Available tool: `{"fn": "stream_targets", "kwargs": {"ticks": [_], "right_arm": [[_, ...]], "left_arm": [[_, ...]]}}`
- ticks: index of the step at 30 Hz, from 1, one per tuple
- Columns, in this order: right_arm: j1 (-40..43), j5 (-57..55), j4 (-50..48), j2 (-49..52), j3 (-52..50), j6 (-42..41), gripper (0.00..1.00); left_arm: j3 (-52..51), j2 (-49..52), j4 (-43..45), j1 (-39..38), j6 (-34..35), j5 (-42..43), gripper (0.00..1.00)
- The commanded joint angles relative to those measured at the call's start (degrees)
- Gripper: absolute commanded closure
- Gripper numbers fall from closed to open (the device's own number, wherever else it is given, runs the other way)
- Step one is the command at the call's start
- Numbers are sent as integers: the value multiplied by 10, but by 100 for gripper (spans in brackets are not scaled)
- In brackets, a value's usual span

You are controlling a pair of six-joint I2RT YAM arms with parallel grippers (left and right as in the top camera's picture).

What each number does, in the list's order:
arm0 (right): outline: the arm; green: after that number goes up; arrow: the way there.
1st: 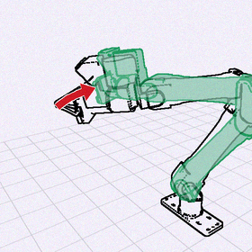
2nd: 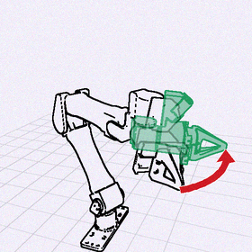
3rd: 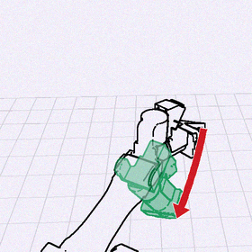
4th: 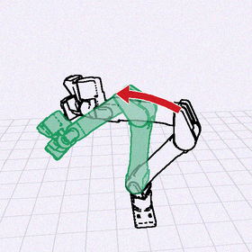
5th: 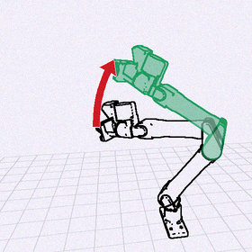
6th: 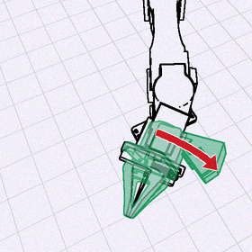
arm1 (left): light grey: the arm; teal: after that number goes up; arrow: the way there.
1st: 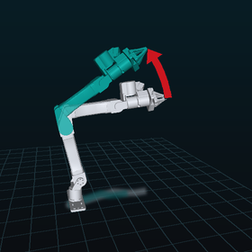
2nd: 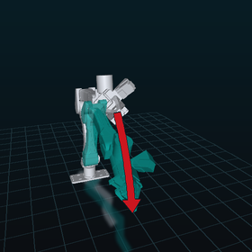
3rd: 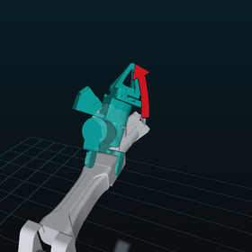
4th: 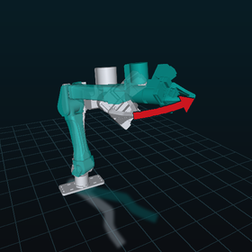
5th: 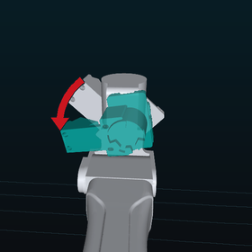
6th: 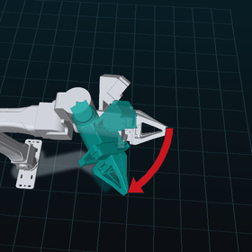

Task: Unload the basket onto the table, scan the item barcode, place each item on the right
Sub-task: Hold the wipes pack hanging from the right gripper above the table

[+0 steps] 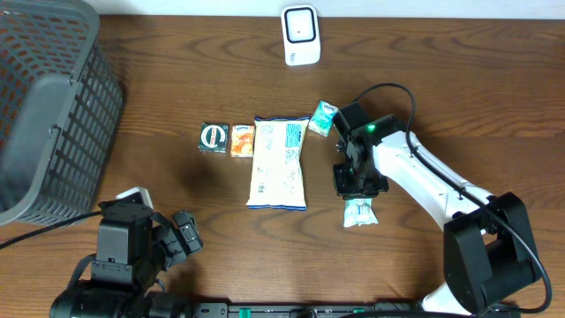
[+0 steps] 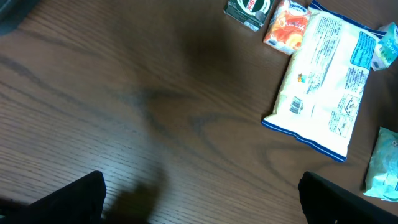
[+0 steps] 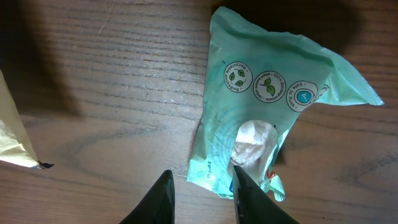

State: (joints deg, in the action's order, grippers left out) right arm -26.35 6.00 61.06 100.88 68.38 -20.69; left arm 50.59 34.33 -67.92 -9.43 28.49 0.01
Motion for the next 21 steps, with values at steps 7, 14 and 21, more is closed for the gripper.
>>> {"fn": "stream_targets", "kwargs": {"ticks": [7,14,21], "right_arm": [[-4,0,1,0,-6,6,74],[-4,-1,-2,0,-6,6,73],[-4,-1,-2,-1,-6,6,72]], "left_arm": [[-1,-2,-2,1,-1,-5,2],[-1,-2,-2,1,-1,-5,3],[-1,-2,-2,1,-1,-5,3]]}}
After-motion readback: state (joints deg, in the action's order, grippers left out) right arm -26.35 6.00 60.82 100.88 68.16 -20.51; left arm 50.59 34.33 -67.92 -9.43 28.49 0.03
